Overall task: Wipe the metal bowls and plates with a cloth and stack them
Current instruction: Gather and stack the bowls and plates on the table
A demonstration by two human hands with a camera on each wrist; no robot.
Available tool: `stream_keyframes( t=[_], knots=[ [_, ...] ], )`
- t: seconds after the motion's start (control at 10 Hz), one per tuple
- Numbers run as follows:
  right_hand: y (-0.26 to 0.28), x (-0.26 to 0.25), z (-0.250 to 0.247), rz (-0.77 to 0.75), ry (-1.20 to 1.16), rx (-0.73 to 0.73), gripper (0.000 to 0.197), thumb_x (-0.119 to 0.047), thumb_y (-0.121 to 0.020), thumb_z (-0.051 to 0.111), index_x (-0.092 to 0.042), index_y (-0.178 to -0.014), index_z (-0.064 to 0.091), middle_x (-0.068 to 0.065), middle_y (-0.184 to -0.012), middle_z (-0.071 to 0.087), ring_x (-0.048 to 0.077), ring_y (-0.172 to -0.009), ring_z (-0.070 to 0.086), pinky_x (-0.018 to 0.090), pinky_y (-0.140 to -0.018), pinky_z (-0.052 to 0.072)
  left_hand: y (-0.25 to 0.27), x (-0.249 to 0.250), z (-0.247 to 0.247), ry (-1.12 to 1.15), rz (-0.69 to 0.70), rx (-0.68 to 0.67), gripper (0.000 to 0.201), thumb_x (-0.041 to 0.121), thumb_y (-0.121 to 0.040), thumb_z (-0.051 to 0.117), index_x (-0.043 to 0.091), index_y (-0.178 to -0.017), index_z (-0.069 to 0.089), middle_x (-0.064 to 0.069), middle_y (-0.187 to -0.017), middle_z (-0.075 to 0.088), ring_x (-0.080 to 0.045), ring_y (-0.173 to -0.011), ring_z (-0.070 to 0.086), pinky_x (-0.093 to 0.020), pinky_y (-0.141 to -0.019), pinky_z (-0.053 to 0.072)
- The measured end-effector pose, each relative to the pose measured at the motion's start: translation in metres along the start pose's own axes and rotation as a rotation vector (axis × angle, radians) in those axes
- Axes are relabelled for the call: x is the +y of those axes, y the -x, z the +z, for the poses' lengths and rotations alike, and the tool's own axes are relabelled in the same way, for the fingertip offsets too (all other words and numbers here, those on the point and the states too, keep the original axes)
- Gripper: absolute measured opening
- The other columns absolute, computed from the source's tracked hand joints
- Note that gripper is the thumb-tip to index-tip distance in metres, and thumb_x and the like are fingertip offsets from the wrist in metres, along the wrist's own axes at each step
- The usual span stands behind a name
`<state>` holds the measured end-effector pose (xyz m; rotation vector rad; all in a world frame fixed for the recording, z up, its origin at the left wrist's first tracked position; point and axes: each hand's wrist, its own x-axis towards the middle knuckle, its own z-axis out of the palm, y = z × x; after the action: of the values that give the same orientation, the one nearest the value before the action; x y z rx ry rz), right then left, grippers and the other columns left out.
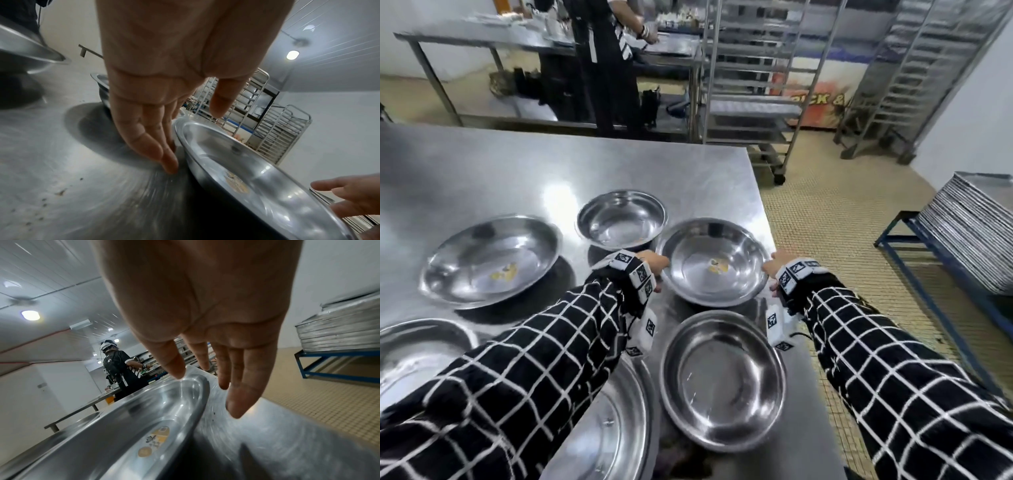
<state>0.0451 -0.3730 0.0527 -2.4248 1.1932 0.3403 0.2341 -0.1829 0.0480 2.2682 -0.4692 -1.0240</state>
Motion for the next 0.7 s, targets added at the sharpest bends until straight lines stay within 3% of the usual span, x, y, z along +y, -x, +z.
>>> stream_keyframes(
  t=[0.1,0.2,0.3,0.4,0.5,0.6,0.7],
  knots=[
    [-0.021,0.004,0.003,0.128,-0.572,-0.08,0.051,-0.014,-0.091,0.057,-0.01,-0.138,0.039,-0.002,-0.087,0.045,0.018,-0.078,0.058,0.026,-0.055,0.056,-0.02,0.004,0.006,-0.038,-0.013,0.022,0.03,0.015,-0.094,0.051,-0.003,-0.118,0.057,-0.012,-0.089,0.06,-0.025,-0.084,0.059,-0.037,-0.078,0.054],
    [-0.031,0.008,0.0,0.12,-0.639,-0.103,0.053,-0.006,-0.09,0.055,-0.006,-0.14,0.037,-0.002,-0.083,0.047,0.015,-0.072,0.056,0.02,-0.047,0.052,-0.026,0.006,0.004,-0.093,0.006,0.051,0.032,0.008,-0.089,0.057,-0.009,-0.117,0.058,-0.01,-0.081,0.059,-0.025,-0.084,0.057,-0.039,-0.084,0.052],
    [-0.03,0.004,-0.009,0.167,-0.615,-0.087,0.045,-0.003,-0.082,0.062,0.0,-0.126,0.052,0.007,-0.076,0.061,0.017,-0.058,0.056,0.024,-0.056,0.051,-0.028,0.007,-0.007,-0.145,0.05,0.107,0.027,0.006,-0.084,0.063,-0.006,-0.108,0.064,-0.015,-0.084,0.065,-0.025,-0.076,0.059,-0.038,-0.08,0.056],
    [-0.014,-0.007,-0.015,0.177,-0.658,-0.035,0.044,0.002,-0.082,0.06,-0.001,-0.125,0.053,0.014,-0.078,0.065,0.018,-0.053,0.055,0.025,-0.052,0.051,-0.015,0.007,-0.015,-0.104,0.102,0.131,0.021,0.003,-0.085,0.062,-0.005,-0.105,0.063,-0.011,-0.074,0.062,-0.021,-0.063,0.057,-0.029,-0.06,0.052],
    [0.026,-0.02,-0.015,0.143,-0.737,0.089,0.056,0.003,-0.086,0.053,-0.008,-0.139,0.039,0.022,-0.095,0.066,0.017,-0.054,0.055,0.023,-0.047,0.047,0.019,-0.005,-0.032,-0.025,0.195,0.177,0.023,0.004,-0.087,0.063,0.002,-0.109,0.061,-0.013,-0.085,0.065,-0.021,-0.065,0.058,-0.026,-0.054,0.047],
    [0.061,-0.033,-0.013,0.104,-0.781,0.162,0.055,-0.001,-0.087,0.052,-0.012,-0.14,0.038,0.021,-0.1,0.066,0.019,-0.059,0.058,0.023,-0.049,0.049,0.052,-0.02,-0.05,0.016,0.263,0.172,0.022,0.007,-0.087,0.064,0.007,-0.109,0.06,-0.012,-0.093,0.065,-0.019,-0.068,0.059,-0.025,-0.057,0.049],
    [0.116,-0.052,0.001,0.035,-0.821,0.234,0.048,-0.003,-0.088,0.054,-0.011,-0.134,0.044,0.016,-0.098,0.064,0.022,-0.071,0.063,0.028,-0.056,0.053,0.1,-0.052,-0.07,0.103,0.338,0.165,0.03,0.007,-0.087,0.064,0.017,-0.114,0.057,-0.011,-0.097,0.065,-0.02,-0.075,0.058,-0.032,-0.071,0.051]
  ],
)
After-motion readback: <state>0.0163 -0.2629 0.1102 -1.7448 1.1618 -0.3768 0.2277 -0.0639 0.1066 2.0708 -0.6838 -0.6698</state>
